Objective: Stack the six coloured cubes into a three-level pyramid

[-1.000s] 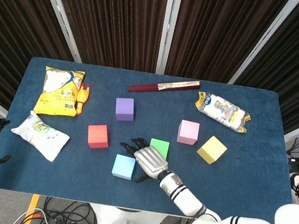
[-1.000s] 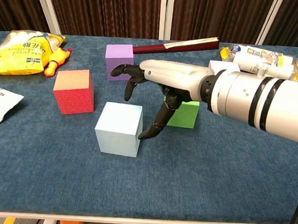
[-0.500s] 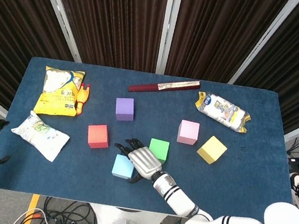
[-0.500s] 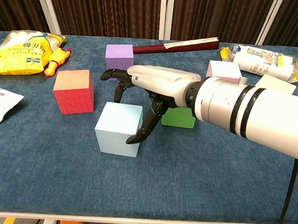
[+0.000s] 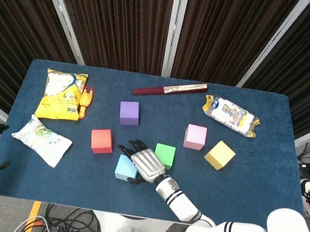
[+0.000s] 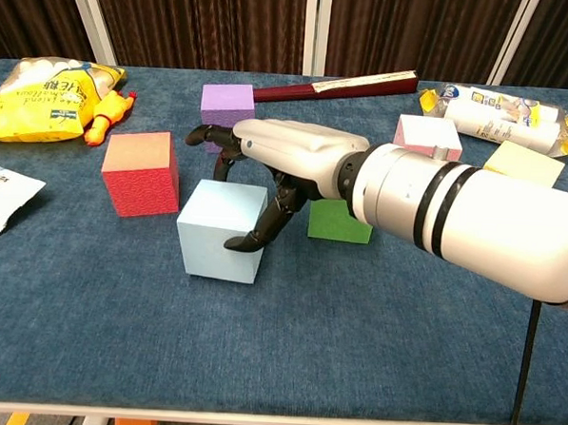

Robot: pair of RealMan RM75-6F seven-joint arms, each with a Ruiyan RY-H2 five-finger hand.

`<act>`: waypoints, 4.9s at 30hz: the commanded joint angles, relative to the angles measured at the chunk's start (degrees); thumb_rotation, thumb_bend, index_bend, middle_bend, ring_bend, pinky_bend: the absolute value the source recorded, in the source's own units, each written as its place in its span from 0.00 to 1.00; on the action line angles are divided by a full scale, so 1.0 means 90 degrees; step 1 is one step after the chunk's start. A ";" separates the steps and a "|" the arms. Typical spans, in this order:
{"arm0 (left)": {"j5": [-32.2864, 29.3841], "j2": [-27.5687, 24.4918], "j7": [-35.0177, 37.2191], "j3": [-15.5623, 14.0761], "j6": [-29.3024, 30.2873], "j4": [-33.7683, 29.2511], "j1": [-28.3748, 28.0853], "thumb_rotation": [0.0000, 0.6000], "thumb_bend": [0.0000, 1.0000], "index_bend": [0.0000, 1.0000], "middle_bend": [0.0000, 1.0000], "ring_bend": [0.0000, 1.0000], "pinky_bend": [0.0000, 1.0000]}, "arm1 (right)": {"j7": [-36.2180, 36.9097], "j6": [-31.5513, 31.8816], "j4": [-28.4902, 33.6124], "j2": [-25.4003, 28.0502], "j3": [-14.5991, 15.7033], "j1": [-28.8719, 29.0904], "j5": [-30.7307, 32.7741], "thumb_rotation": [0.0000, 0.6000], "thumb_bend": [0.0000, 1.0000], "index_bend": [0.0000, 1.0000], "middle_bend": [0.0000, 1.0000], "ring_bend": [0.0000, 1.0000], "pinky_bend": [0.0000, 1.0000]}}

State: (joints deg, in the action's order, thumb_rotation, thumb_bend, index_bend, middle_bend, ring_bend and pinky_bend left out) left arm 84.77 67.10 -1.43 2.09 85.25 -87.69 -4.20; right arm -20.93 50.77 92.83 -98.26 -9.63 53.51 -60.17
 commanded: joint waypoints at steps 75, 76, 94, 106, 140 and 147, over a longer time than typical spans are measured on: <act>-0.0136 -0.0025 -0.0314 0.0066 -0.0227 -0.0172 -0.0183 1.00 0.00 0.17 0.14 0.06 0.08 | 0.1077 -0.0917 -0.1433 0.0578 0.0029 0.0315 -0.0938 1.00 0.14 0.00 0.27 0.01 0.00; -0.0136 -0.0026 -0.0312 0.0065 -0.0229 -0.0171 -0.0184 1.00 0.00 0.17 0.14 0.06 0.08 | 0.1077 -0.0920 -0.1432 0.0576 0.0031 0.0314 -0.0936 1.00 0.14 0.00 0.27 0.01 0.00; -0.0129 -0.0005 -0.0299 0.0069 -0.0238 -0.0139 -0.0205 1.00 0.00 0.17 0.14 0.06 0.08 | 0.0826 -0.0887 -0.1259 0.0659 0.0075 0.0271 -0.0773 1.00 0.14 0.00 0.27 0.00 0.00; -0.0133 -0.0010 -0.0302 0.0069 -0.0243 -0.0145 -0.0213 1.00 0.00 0.17 0.14 0.06 0.08 | 0.0769 -0.0964 -0.1125 0.0740 0.0083 0.0277 -0.0623 1.00 0.14 0.00 0.25 0.00 0.00; -0.0005 -0.0123 -0.0277 0.0172 -0.0199 -0.0289 -0.0345 1.00 0.00 0.17 0.14 0.06 0.08 | 0.1510 0.0991 -0.0108 0.3427 0.0575 -0.1394 -0.1963 1.00 0.10 0.07 0.29 0.13 0.10; 0.0155 -0.0245 0.0096 0.0204 -0.0272 -0.0485 -0.0476 1.00 0.00 0.17 0.14 0.06 0.08 | 0.1573 0.0508 -0.0823 0.3539 0.0818 -0.1438 -0.2090 1.00 0.02 0.07 0.25 0.09 0.10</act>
State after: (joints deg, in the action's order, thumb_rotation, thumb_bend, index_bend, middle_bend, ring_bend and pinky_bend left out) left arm 85.55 65.27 -1.55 3.94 83.08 -91.55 -8.10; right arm -7.33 56.33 86.54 -66.57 -2.87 40.79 -78.57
